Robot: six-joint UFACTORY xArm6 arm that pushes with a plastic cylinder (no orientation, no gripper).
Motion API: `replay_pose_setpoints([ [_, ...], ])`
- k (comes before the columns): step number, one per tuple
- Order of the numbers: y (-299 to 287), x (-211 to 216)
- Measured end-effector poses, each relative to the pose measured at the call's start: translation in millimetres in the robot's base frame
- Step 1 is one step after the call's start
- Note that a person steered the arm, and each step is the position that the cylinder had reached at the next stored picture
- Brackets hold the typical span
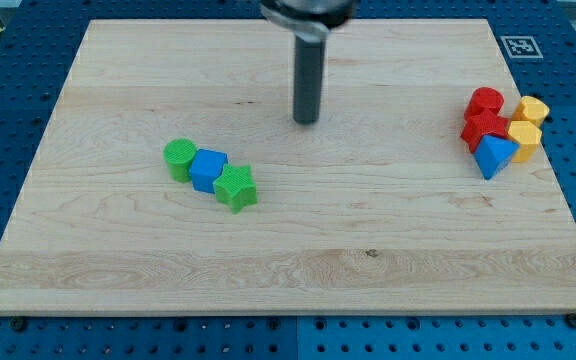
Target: Separate the red circle and yellow heart from the group of blocks
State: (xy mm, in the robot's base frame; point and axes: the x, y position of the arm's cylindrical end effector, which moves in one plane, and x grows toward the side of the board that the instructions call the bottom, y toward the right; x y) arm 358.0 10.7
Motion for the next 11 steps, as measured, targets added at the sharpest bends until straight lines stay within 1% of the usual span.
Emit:
replay_pose_setpoints([
  [1,78.2,-56.0],
  [2,211.1,-65.0],
  [3,329.2,-60.7],
  [5,334.7,-47.0],
  [6,334.6,5.5],
  [7,333.6,48.1],
  [8,275.9,48.7],
  [9,181.0,41.6],
  [10,109.8,29.7],
  [11,119.4,29.1],
])
